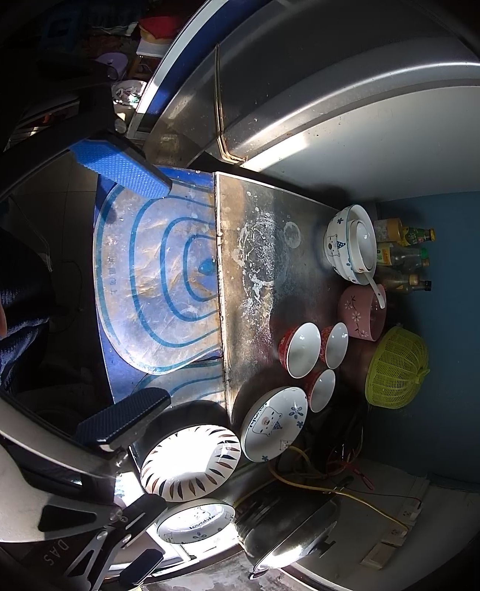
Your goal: Organize plates and bowls
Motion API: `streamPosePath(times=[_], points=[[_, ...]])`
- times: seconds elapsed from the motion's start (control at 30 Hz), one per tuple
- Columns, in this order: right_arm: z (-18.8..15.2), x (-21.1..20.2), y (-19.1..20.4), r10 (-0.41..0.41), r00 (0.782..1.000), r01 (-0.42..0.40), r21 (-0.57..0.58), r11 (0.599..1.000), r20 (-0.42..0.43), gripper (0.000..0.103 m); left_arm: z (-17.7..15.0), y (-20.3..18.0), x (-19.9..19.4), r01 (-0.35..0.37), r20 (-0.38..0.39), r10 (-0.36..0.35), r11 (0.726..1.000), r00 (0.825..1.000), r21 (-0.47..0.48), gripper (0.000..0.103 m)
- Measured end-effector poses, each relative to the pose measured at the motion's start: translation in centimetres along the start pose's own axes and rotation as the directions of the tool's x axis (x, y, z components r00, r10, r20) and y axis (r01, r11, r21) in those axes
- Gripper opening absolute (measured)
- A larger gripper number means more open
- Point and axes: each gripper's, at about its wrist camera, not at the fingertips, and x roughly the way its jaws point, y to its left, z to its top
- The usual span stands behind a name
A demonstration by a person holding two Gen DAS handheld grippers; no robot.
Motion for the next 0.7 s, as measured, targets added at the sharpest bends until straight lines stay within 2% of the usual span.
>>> streamPosePath(times=[0.7], points=[[0.2,-0.2,-1.3,-0.029,1.0,0.029,0.035,0.999,0.006,0.103,-0.6,1.9,-0.4,-0.016,0.0,0.016,1.0,1.0,-0.017,0.103]])
